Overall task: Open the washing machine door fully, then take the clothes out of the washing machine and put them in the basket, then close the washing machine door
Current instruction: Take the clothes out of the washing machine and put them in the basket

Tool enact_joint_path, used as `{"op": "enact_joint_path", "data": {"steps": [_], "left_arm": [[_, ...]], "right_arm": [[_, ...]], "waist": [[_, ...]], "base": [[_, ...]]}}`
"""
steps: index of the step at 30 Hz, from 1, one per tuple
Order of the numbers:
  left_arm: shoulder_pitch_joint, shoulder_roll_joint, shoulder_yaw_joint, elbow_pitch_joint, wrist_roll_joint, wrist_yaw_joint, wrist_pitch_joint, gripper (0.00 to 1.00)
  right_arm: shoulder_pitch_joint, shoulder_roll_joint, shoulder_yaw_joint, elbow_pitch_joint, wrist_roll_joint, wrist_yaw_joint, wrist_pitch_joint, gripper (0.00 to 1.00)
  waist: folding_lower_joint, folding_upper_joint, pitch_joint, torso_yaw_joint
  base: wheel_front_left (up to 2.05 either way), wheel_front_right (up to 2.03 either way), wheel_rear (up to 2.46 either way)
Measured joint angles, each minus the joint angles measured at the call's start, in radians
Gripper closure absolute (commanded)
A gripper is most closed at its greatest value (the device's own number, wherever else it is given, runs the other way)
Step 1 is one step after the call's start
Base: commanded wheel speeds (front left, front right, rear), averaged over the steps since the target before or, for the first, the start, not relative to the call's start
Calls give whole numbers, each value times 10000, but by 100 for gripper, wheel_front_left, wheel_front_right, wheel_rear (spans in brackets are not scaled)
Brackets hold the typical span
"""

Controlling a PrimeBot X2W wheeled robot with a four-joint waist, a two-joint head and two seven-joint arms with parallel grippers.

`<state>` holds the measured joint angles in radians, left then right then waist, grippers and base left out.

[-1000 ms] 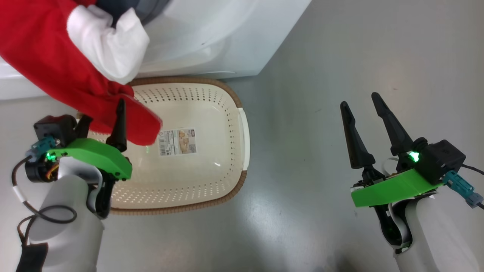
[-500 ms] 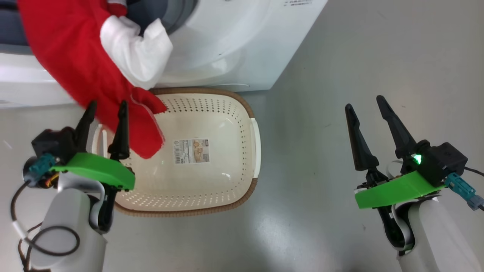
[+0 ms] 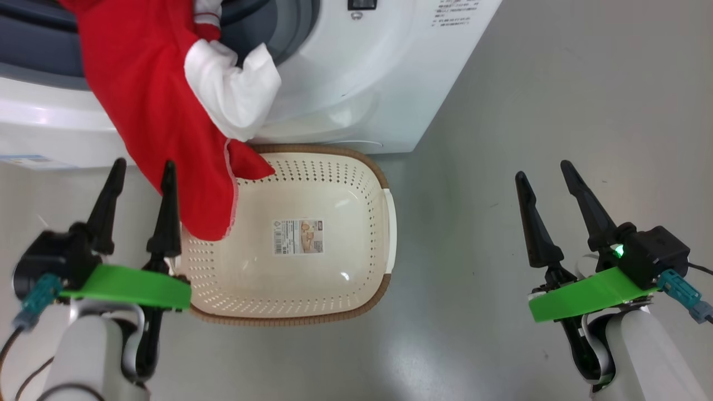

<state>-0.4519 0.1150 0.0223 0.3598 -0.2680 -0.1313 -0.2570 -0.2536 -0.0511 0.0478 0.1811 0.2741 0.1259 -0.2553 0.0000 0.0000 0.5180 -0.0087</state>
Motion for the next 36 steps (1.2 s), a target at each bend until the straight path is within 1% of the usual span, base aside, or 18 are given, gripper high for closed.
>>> {"op": "enact_joint_path", "data": {"steps": [8, 12, 22, 25, 30, 36], "left_arm": [[1265, -2, 376, -1329, 33, 0, 0, 0], [1799, -36, 497, -1783, 35, 0, 0, 0], [1843, -130, 543, -1965, 25, 0, 0, 0], [1669, -79, 437, -1918, -29, 0, 0, 0], [867, 217, 217, -1590, -50, 0, 0, 0], [-655, 571, -69, -360, 19, 0, 2, 0]], "right_arm": [[106, 2, -27, -6, -12, 0, 0, 0], [254, 0, -65, -19, -12, 0, 0, 0], [268, 2, -88, -38, -12, 0, 0, 0], [267, 2, -105, -38, -12, 0, 0, 0], [265, 2, -96, -35, -10, 0, 0, 0], [235, 2, -23, -38, 31, 0, 0, 0]], "waist": [[0, 0, -226, 23], [0, 0, -224, 6], [0, 0, -108, -47], [0, 0, -96, -50], [0, 0, -107, -88], [0, 0, -24, -176]], "base": [[0, 0, 0], [0, 0, 0], [0, 0, 0], [0, 0, 0], [0, 0, 0], [0, 0, 0]]}}
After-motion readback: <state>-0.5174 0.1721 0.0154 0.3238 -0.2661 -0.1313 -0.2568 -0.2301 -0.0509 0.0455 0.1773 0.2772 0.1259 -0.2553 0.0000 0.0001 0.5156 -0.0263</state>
